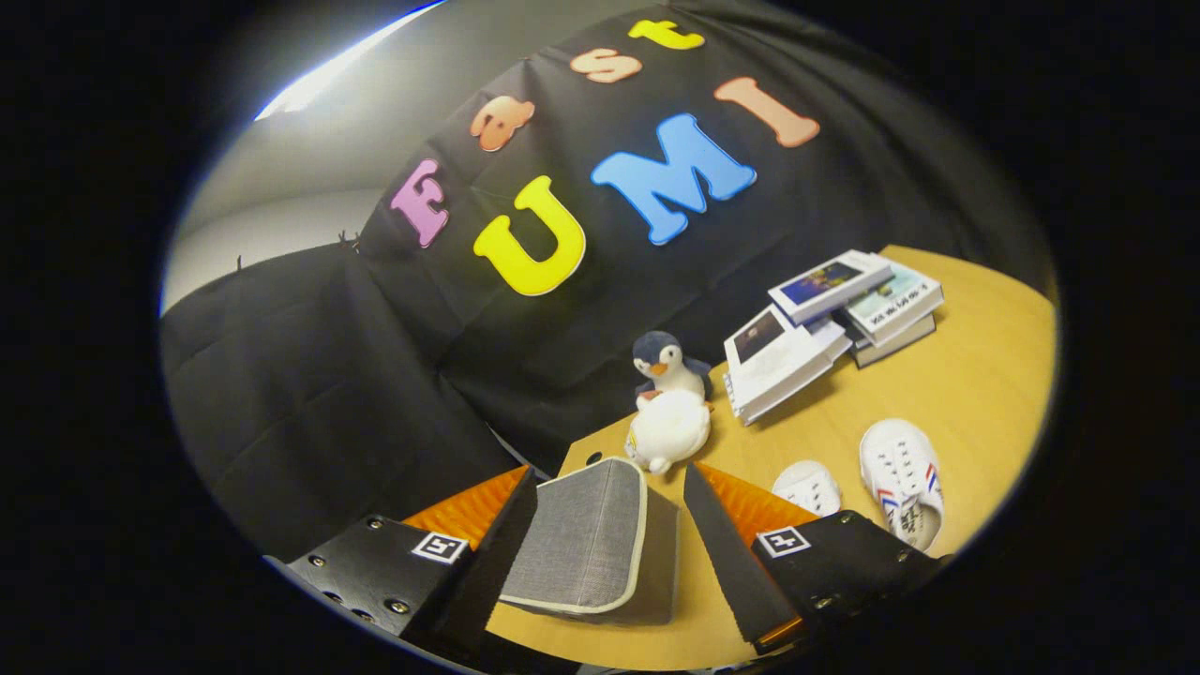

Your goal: Open the storage box then place both shoes into the box .Put the left shoe in first, then the right shoe, with the right side of both shoes facing outward in a uniform manner.

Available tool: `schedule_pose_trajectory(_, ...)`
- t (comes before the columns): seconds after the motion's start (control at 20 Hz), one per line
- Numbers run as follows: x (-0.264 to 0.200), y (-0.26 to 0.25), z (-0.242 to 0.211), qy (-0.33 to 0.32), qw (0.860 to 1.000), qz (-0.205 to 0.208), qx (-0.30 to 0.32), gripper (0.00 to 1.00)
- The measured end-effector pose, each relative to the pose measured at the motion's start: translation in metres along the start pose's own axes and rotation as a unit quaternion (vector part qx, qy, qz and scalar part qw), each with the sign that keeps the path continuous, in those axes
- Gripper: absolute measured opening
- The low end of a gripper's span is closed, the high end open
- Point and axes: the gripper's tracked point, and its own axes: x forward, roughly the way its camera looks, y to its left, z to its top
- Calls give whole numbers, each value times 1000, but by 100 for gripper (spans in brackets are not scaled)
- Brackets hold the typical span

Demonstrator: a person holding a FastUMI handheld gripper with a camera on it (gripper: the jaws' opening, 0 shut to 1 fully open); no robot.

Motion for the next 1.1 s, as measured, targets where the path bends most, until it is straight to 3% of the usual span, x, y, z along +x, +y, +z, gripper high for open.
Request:
schedule_pose_trajectory(0.25, 12, -7, -31, 52, 995, 11, 78, 96)
schedule_pose_trajectory(0.55, 25, -7, -77, 118, 980, 42, 157, 96)
schedule_pose_trajectory(1.1, 41, -10, -133, 188, 936, 75, 287, 96)
